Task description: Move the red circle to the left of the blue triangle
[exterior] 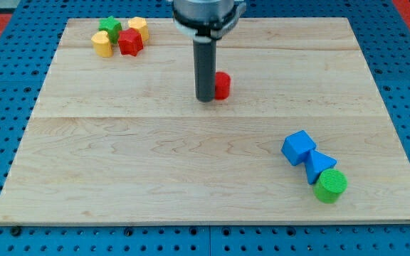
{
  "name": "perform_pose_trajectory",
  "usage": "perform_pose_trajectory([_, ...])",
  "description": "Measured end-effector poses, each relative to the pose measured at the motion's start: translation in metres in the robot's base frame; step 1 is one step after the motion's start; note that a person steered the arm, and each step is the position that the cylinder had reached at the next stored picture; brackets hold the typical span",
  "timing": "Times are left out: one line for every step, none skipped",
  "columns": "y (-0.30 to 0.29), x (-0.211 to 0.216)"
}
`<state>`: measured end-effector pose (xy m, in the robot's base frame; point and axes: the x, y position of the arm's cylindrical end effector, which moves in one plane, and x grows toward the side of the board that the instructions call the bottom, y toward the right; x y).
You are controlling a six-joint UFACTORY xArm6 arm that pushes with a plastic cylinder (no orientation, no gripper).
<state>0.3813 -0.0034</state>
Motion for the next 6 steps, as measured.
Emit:
perform_pose_trajectory([-0.032, -0.043])
perform_pose_trajectory([0.028, -0.061])
perform_pose_trajectory([0.045, -0.033])
perform_pose_trajectory([-0.013, -0.001])
perform_pose_trajectory([-0.016, 0.031])
perform_pose_trajectory([-0.016, 0.098])
